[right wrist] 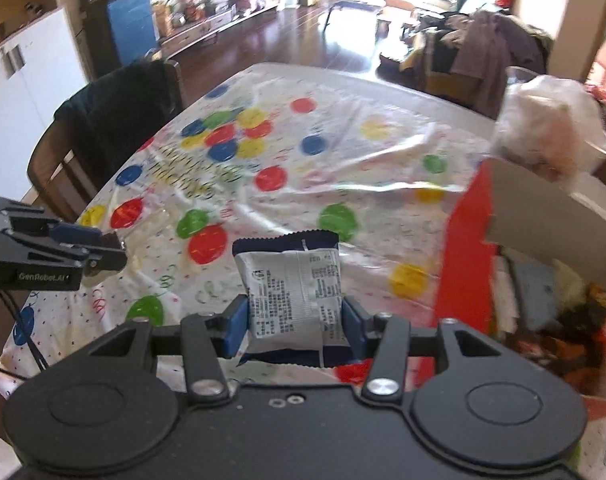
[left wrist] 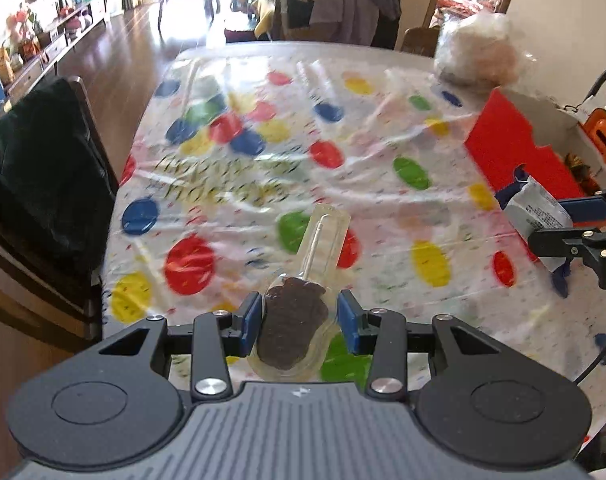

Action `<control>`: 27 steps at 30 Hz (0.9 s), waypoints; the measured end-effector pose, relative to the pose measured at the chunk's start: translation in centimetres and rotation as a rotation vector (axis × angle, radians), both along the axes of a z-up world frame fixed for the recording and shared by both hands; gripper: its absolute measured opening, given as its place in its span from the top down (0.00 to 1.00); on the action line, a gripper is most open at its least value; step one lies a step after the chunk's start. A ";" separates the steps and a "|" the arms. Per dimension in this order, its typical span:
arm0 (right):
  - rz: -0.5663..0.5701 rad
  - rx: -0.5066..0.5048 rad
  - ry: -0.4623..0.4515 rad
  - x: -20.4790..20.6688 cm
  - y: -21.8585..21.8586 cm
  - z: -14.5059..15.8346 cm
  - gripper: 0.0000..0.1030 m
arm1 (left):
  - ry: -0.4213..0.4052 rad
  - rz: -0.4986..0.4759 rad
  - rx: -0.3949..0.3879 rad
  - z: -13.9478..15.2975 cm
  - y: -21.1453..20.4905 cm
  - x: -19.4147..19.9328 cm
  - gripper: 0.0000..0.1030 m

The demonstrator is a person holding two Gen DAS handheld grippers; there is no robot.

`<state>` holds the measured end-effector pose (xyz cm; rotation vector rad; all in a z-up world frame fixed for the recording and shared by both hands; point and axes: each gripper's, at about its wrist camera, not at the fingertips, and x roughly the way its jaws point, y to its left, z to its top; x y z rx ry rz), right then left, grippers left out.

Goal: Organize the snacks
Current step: 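Carry the biscuit packet with the right gripper while the left carries the lollipop into the box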

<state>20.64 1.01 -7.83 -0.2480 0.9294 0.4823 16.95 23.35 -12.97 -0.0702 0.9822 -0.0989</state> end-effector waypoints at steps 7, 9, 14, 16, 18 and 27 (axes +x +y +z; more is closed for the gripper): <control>-0.056 0.024 -0.032 -0.3 -5.5 1.8 0.53 | -0.045 -0.038 -0.006 3.1 -5.5 0.9 0.61; -0.071 0.029 -0.048 -0.3 -7.0 2.2 0.53 | -0.060 -0.056 -0.001 3.8 -7.2 1.2 0.61; -0.107 0.025 -0.081 0.5 -11.2 3.1 0.53 | -0.090 -0.083 -0.011 5.5 -11.3 2.1 0.61; -0.121 0.025 -0.091 0.8 -13.0 3.3 0.53 | -0.100 -0.099 -0.017 6.1 -13.1 2.6 0.61; -0.136 0.025 -0.098 1.2 -14.7 3.3 0.53 | -0.110 -0.115 -0.020 6.7 -14.9 3.1 0.61; -0.204 0.022 -0.095 3.6 -22.1 2.7 0.53 | -0.124 -0.190 0.002 7.6 -22.7 5.8 0.61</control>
